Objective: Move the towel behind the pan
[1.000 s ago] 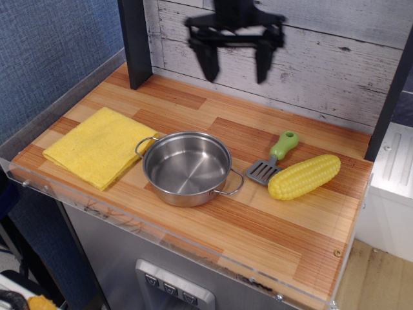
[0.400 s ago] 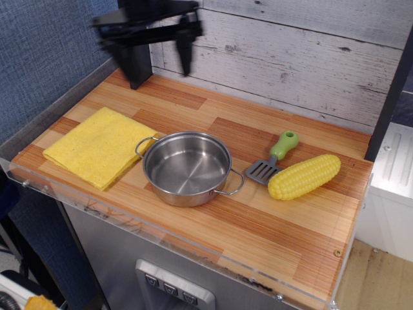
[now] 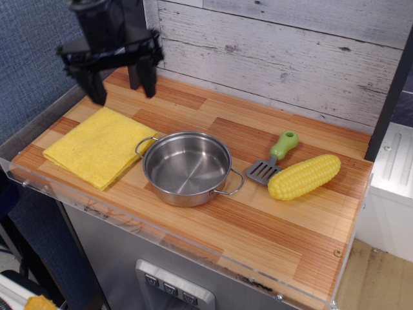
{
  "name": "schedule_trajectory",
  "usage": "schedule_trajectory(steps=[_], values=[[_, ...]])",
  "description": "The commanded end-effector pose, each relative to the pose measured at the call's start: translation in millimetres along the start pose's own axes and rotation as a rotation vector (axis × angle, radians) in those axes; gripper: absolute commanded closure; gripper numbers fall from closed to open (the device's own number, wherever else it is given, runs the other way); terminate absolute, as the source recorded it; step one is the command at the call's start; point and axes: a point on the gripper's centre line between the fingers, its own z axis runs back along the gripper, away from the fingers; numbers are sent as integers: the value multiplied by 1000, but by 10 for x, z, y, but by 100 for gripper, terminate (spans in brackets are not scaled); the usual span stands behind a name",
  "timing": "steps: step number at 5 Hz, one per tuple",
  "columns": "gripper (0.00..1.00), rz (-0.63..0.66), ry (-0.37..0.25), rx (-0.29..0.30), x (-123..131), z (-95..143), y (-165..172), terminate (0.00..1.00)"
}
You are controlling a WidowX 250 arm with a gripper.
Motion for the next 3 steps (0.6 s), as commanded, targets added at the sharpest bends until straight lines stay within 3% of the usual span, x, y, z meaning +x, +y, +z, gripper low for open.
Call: schedule_trajectory(steps=[1, 3], values=[[0, 54, -9, 9, 177, -303, 186, 0], [0, 68, 46, 41, 233, -594, 296, 0]])
